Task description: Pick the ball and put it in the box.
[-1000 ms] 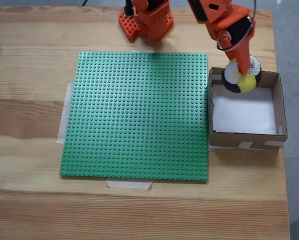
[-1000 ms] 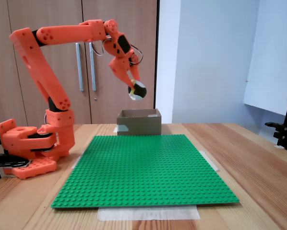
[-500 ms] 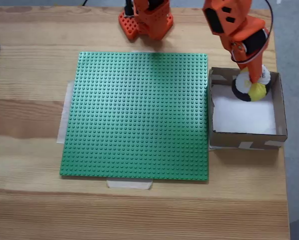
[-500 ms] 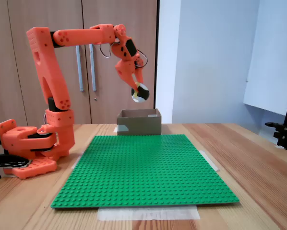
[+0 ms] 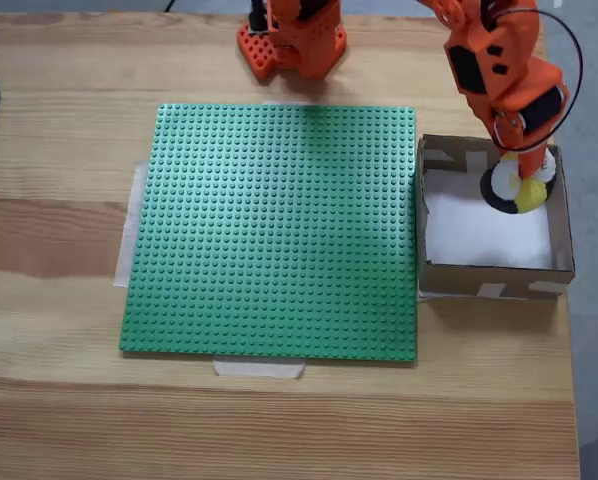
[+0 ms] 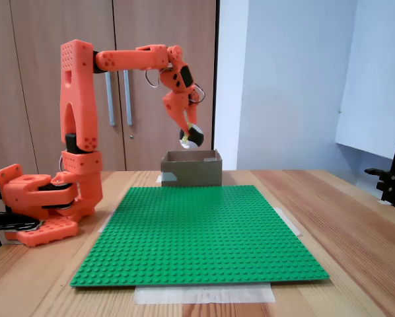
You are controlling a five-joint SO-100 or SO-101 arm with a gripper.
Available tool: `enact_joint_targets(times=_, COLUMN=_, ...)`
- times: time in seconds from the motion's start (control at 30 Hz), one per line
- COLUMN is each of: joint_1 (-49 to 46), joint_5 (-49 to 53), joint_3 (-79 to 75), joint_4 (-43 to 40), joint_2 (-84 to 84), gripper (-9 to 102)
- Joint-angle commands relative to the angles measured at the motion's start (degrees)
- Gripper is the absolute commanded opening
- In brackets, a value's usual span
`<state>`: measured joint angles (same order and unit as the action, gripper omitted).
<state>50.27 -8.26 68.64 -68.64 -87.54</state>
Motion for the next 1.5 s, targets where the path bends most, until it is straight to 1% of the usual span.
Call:
enact_joint_targets(times=0.0, joint_1=-1.0, joint_5=-0.1, joint_3=-1.6, joint_4=0.6, joint_2=-1.1, gripper=-1)
enact_joint_targets(times=0.77, joint_1=-1.6, joint_5=-2.1, joint_3=2.0, joint_4=-0.4, joint_2=-1.8, gripper=0)
enact_joint_targets(times=1.13, joint_1=-1.2, joint_5=-1.6, joint_3=1.9, joint_4=-1.7, joint_2=-2.3, gripper=9)
enact_joint_targets(times=1.33, joint_1=-1.6, joint_5=-1.4, joint_3=1.9, joint_4=-0.6, joint_2=-3.7, gripper=17)
enact_joint_targets(times=1.47, joint_1=-1.7, joint_5=-0.8, joint_3=2.0, joint_4=-0.4, joint_2=-4.7, gripper=17)
